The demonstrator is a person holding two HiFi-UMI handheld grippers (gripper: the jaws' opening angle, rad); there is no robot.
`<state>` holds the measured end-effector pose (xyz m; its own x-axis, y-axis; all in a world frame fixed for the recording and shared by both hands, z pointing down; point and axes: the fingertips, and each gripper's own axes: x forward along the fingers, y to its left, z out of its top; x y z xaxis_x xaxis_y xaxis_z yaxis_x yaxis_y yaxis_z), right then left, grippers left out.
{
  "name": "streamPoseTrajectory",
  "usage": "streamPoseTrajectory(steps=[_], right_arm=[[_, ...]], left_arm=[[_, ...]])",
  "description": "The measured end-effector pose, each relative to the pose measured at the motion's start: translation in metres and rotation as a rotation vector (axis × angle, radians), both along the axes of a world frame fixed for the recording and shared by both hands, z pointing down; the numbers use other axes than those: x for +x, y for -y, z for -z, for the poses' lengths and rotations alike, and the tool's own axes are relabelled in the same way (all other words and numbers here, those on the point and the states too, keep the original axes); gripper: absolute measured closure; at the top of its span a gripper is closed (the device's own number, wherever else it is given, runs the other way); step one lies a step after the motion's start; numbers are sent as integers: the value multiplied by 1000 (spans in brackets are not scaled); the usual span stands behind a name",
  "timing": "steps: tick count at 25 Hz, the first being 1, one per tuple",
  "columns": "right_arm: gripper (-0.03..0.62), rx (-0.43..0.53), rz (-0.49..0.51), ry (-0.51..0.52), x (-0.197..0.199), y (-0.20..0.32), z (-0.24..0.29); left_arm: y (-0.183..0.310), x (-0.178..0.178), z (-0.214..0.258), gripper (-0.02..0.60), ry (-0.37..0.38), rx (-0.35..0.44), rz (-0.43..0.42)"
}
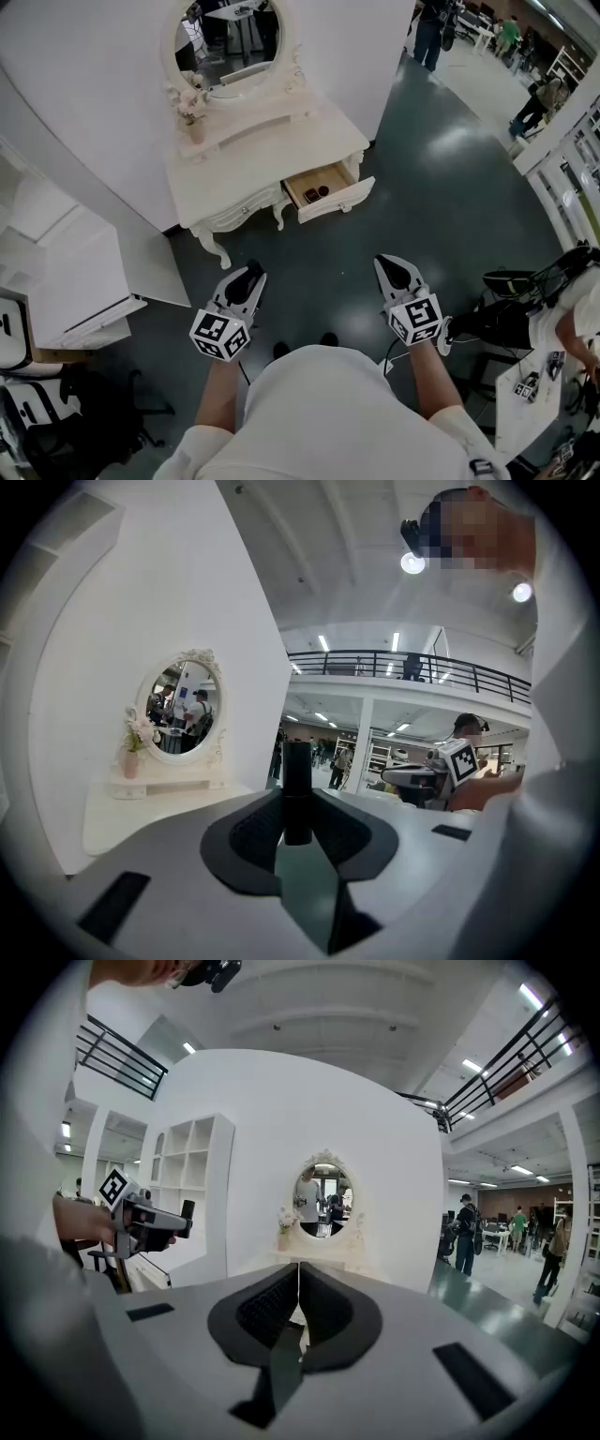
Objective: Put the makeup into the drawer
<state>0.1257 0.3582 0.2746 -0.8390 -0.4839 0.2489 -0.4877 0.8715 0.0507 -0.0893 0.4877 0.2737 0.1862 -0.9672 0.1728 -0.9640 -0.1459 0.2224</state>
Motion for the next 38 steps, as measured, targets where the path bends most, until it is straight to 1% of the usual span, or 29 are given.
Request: streamPoseTrajectory(steps=[7,14,31,38], right_arm=[[563,-26,11,17,8,7,-5],[563,-40,24,28,16,25,-10],[563,-41,126,29,35,67,-16],[563,-59,138,24,43,74,-26]], left_arm=[[5,10,-1,480,9,-6,13],[12,18,-5,480,6,-11,53],[44,53,-13,480,21,-21,133],[49,71,-19,480,18,-34,135]])
